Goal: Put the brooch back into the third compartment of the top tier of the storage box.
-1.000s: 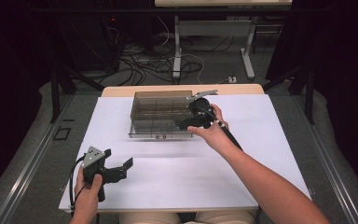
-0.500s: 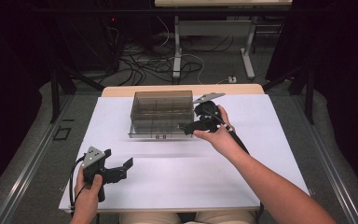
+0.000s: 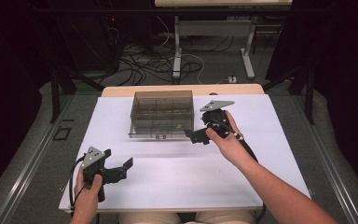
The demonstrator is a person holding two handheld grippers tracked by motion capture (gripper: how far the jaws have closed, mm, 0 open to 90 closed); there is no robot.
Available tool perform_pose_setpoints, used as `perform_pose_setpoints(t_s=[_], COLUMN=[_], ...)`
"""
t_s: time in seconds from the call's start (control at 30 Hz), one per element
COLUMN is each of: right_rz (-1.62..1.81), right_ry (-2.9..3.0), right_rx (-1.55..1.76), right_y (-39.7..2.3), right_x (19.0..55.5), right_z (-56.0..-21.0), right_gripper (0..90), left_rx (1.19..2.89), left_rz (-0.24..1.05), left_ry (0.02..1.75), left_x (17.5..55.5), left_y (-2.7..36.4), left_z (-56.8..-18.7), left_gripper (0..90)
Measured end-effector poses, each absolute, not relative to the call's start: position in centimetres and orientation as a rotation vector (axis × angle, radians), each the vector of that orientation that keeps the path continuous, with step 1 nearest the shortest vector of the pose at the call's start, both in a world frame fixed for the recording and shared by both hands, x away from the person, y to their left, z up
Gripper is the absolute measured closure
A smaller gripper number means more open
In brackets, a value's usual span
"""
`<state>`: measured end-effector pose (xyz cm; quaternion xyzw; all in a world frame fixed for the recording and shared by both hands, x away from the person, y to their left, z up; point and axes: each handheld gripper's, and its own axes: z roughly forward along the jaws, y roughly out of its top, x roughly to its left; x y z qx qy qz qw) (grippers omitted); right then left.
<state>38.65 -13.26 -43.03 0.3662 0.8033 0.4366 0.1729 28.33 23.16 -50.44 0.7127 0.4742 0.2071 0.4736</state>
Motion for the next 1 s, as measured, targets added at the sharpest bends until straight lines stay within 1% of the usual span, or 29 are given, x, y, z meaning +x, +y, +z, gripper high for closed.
perform_pose_setpoints(t_s=[0.3,1.0], right_rz=[1.246,1.259], right_ry=[2.275,2.189], right_rx=[1.048,1.098], right_y=[-14.8,-19.9], right_x=[37.3,35.0], right_z=[-43.3,-44.3], right_gripper=[0.1,1.9], left_rx=[1.745,1.737], left_rz=[0.514,0.512], left_ry=[1.161,1.169], left_x=[28.3,28.3], left_y=[23.3,23.3], left_z=[-50.4,-50.4], left_gripper=[6.2,6.2])
